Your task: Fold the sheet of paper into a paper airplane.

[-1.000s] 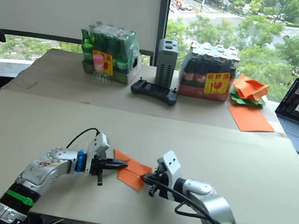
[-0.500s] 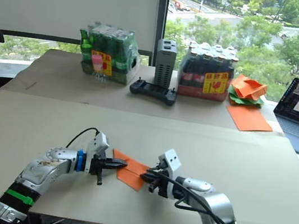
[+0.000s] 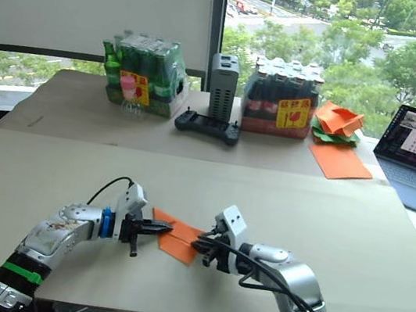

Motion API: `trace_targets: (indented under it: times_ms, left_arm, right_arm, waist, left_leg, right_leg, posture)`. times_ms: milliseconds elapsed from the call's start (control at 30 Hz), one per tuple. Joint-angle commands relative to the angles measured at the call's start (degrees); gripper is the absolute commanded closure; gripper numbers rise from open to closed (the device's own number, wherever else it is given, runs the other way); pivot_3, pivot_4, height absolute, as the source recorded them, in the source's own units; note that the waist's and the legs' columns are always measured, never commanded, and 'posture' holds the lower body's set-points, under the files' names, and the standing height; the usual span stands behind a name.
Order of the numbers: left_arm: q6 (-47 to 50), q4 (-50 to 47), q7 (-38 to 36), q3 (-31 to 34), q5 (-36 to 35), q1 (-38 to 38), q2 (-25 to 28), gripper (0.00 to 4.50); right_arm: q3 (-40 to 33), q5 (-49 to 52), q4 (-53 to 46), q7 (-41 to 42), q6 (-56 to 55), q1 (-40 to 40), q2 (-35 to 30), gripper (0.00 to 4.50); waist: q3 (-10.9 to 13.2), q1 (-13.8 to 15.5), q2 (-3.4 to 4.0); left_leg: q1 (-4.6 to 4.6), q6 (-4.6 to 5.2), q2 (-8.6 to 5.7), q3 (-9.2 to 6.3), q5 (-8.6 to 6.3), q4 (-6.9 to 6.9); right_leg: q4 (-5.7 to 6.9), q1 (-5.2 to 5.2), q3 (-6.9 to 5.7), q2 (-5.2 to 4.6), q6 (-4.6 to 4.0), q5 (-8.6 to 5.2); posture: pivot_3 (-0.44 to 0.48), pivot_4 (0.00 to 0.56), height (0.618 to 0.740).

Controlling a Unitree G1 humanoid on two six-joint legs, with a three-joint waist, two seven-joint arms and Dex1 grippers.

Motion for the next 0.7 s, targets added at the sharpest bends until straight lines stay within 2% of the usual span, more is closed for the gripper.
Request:
trace_targets:
  times_ms: [33,500,700]
  left_arm:
    - [-0.2,3.4,1.7,2.4,1.7,0.4,2.3,4.50]
    - [0.0,2.9,1.8,3.3,0.9,0.7,2.2,4.50]
    - [0.5,3.0,3.3,4.7,0.1,0.3,1.3,4.50]
  right_arm:
    - [1.7,-2.9,4.3,-1.8,2.2,2.0,-1.9,4.48]
    - [1.0,-1.9,3.6,-0.7,0.4,2.0,-1.7,4.48]
    - [-7.3,9.8,-1.6,4.4,1.4,0.8,1.6,4.48]
  waist:
    - [0.0,0.0,0.01]
    - [0.0,0.1,-0.04]
    - [0.1,0.2,-0.04]
  left_leg:
    - [0.00,0.00,0.00,0.00,0.00,-0.01]
    - [0.00,0.00,0.00,0.00,0.00,-0.02]
    - [-0.06,0.00,0.00,0.00,0.00,-0.02]
  right_leg:
    - [0.00,0.00,0.00,0.00,0.00,0.00]
    - [-0.02,0.01,0.00,-0.01,0.00,0.00]
    - [-0.05,-0.03,0.00,-0.01,0.00,0.00]
  posture:
    - [0.000,0.150,0.740]
    - [0.000,0.150,0.740]
    - [0.000,0.150,0.740]
